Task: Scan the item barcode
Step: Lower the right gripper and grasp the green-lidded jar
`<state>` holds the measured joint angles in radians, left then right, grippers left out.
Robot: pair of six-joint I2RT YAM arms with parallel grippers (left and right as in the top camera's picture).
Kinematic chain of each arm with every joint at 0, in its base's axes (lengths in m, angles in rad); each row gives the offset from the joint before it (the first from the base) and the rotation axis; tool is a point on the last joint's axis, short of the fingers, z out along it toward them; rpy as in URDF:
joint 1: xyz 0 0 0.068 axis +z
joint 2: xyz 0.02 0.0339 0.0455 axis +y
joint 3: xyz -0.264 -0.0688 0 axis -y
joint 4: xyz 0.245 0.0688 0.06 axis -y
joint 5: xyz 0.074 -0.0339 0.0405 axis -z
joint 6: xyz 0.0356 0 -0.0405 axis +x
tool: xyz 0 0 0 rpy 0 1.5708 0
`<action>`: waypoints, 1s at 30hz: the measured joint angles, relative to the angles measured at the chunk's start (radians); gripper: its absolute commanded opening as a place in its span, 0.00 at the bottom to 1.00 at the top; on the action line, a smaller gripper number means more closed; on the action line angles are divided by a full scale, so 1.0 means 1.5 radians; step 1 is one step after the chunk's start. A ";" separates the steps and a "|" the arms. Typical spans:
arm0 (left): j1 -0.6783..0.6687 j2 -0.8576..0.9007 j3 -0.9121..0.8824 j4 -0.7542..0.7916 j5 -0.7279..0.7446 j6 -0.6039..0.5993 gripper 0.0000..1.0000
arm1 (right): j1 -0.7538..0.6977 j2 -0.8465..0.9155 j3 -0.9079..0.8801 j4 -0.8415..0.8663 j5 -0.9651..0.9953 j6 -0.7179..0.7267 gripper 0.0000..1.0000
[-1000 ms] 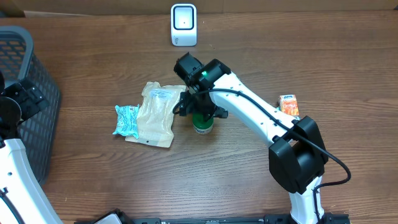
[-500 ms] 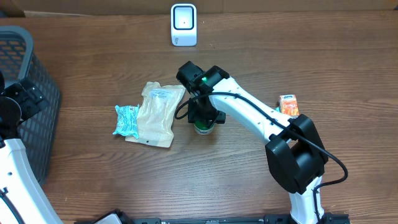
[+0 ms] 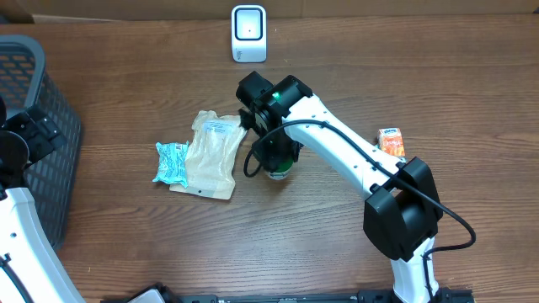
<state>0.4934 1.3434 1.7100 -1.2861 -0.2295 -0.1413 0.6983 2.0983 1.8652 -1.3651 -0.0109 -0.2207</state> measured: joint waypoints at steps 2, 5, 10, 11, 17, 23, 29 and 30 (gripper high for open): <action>0.000 0.000 0.000 0.000 0.000 0.000 1.00 | 0.000 0.000 0.000 0.018 -0.012 -0.049 0.63; 0.000 0.000 0.000 0.000 0.000 0.000 0.99 | 0.000 0.000 -0.001 0.035 -0.024 -0.096 0.72; 0.000 0.000 0.000 0.000 0.000 0.000 1.00 | 0.000 0.000 -0.013 0.038 -0.032 -0.140 0.76; 0.000 0.000 0.000 0.000 0.000 0.000 0.99 | 0.000 0.000 -0.018 0.037 -0.034 -0.143 0.77; 0.000 0.000 0.000 0.000 0.000 0.000 1.00 | 0.000 0.000 -0.048 0.037 -0.036 -0.130 0.91; 0.000 0.000 0.000 0.000 0.000 0.000 1.00 | 0.000 0.000 -0.046 0.041 -0.035 0.000 1.00; 0.000 0.000 0.000 0.000 0.000 0.000 1.00 | 0.000 0.000 0.006 0.059 -0.035 0.175 1.00; 0.000 0.000 0.000 0.000 0.000 0.000 1.00 | 0.000 0.000 0.012 0.071 -0.036 0.206 1.00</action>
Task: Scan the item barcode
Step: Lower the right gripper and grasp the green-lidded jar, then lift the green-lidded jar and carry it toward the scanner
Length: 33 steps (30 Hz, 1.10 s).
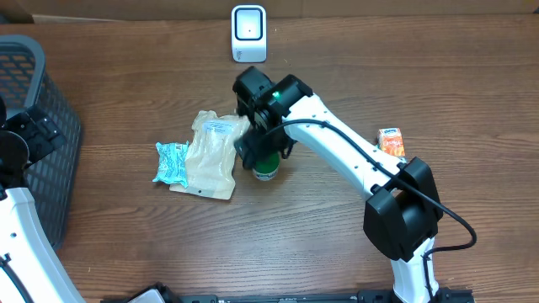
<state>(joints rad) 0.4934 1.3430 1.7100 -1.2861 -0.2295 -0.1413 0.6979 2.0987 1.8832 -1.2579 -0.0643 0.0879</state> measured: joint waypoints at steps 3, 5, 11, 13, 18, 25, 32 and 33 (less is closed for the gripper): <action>0.000 0.000 0.000 0.000 0.000 0.000 1.00 | 0.000 0.000 -0.001 0.036 0.001 0.058 1.00; 0.000 0.000 0.000 0.000 0.000 0.000 0.99 | 0.000 0.000 -0.009 0.053 0.002 0.076 1.00; 0.000 0.000 0.000 0.000 0.000 0.000 1.00 | 0.000 0.000 -0.054 0.082 0.004 0.099 0.97; 0.000 0.000 0.000 0.000 0.000 0.000 1.00 | 0.000 0.000 -0.065 0.082 0.004 0.103 0.95; 0.000 0.000 0.000 0.000 0.000 0.000 1.00 | 0.000 0.000 -0.076 0.082 0.004 0.107 0.89; 0.000 0.000 0.000 0.000 0.000 0.000 1.00 | 0.000 0.000 -0.108 0.092 0.006 0.108 0.80; 0.000 0.000 0.000 0.000 0.000 0.000 1.00 | 0.000 0.000 -0.114 0.108 0.009 0.098 0.59; 0.000 0.000 0.000 0.000 0.000 0.000 1.00 | 0.000 0.000 -0.114 0.111 0.010 0.098 0.56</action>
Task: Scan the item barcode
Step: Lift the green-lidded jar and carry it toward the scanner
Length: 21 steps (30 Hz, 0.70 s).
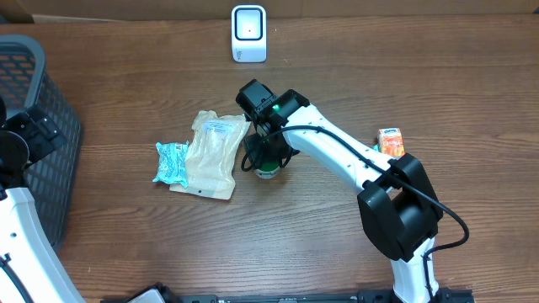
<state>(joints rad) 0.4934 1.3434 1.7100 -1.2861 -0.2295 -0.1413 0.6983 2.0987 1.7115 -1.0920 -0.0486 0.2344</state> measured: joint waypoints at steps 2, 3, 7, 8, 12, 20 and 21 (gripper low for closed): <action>0.000 0.000 0.000 0.000 0.000 0.000 0.99 | 0.000 -0.001 0.000 0.000 0.002 0.000 0.50; 0.000 0.000 0.000 0.000 0.000 0.000 0.99 | 0.000 -0.001 0.000 0.000 0.002 -0.001 0.48; 0.000 0.001 0.000 0.000 0.000 0.000 1.00 | 0.000 -0.002 0.003 -0.013 -0.004 -0.001 0.48; 0.000 0.001 0.000 0.000 0.000 0.000 1.00 | -0.001 -0.003 0.003 -0.018 -0.007 -0.001 0.48; 0.000 0.001 0.000 0.000 0.000 0.000 1.00 | -0.007 -0.016 0.003 -0.031 -0.051 -0.006 0.48; 0.000 0.001 0.000 0.000 0.000 0.000 1.00 | -0.118 -0.172 0.012 -0.022 -0.264 -0.050 0.47; 0.000 0.001 0.000 0.000 0.000 0.000 1.00 | -0.147 -0.194 0.016 -0.022 -0.309 -0.065 0.47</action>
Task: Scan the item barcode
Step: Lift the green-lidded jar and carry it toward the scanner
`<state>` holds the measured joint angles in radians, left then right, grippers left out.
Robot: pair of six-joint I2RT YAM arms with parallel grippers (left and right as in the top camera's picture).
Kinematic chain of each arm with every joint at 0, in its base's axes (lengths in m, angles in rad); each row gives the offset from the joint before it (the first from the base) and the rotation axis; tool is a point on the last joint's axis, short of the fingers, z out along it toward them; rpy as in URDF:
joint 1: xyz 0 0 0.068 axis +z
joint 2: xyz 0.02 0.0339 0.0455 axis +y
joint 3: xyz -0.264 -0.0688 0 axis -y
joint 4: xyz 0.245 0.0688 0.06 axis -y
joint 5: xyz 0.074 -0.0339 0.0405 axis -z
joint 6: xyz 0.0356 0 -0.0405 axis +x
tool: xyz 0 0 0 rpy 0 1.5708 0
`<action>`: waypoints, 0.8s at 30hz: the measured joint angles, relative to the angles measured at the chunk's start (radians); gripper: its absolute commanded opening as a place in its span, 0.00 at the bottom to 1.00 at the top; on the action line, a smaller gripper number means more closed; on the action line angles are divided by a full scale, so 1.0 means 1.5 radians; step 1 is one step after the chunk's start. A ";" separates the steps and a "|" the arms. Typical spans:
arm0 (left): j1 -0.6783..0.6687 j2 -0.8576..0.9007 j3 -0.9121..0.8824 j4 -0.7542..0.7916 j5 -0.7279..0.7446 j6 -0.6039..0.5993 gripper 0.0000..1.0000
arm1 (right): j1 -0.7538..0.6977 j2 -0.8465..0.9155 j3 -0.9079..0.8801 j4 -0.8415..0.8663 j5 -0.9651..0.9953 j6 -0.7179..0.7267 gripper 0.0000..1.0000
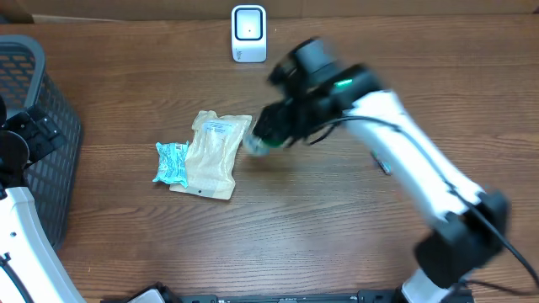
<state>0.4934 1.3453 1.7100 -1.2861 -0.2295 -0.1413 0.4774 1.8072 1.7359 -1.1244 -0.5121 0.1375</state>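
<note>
My right arm shows motion-blurred in the overhead view, reaching left across the table's middle. Its gripper (pixel 268 135) appears shut on a small green-and-white container (pixel 255 146), held just right of the tan pouch (pixel 211 154). The white barcode scanner (pixel 248 34) stands at the far edge, up and left of the gripper. Blur hides the fingers themselves. Of my left arm (pixel 24 135) only the body shows at the left edge; its gripper is out of view.
A teal packet (pixel 172 162) lies against the left side of the tan pouch. A dark mesh basket (pixel 38 101) fills the left edge of the table. Brown wooden tabletop (pixel 278 236) stretches in front of the arm.
The right arm has swung up and away from the table and now shows blurred. The green-and-white container has gone from its spot on the table to up and left, at the gripper's tip.
My right gripper stood over the green-and-white container beside the tan pouch. Then it sat a little further left, low around the container, and stayed there at the following moment. Now the arm is raised and the container is off the table with it.
</note>
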 measured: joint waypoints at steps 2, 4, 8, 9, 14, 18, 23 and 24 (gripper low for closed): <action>0.000 0.000 0.000 0.000 0.000 0.000 0.99 | -0.050 -0.031 0.006 -0.001 -0.071 -0.025 0.47; 0.000 0.000 0.000 0.000 0.000 0.000 0.99 | -0.106 -0.052 0.011 -0.014 -0.162 -0.062 0.47; 0.000 0.000 0.000 0.000 0.000 0.000 1.00 | -0.175 -0.055 0.012 -0.075 -0.291 -0.144 0.47; 0.000 0.000 0.000 0.000 0.000 0.000 0.99 | -0.187 -0.054 0.012 -0.087 -0.312 -0.160 0.47; 0.000 0.001 0.000 0.000 0.000 0.000 0.99 | -0.239 -0.053 0.012 -0.170 -0.403 -0.271 0.47; 0.000 0.001 0.000 0.000 0.000 0.000 1.00 | -0.263 -0.053 0.012 -0.197 -0.446 -0.331 0.47; 0.000 0.001 0.000 0.000 0.000 0.000 1.00 | -0.270 -0.053 0.012 -0.197 -0.481 -0.357 0.47; 0.000 0.001 0.000 0.000 0.000 0.000 1.00 | -0.270 -0.053 0.012 -0.195 -0.487 -0.361 0.47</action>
<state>0.4934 1.3468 1.7100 -1.2861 -0.2295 -0.1413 0.0727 1.7271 1.7538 -1.4166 -1.2419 -0.4042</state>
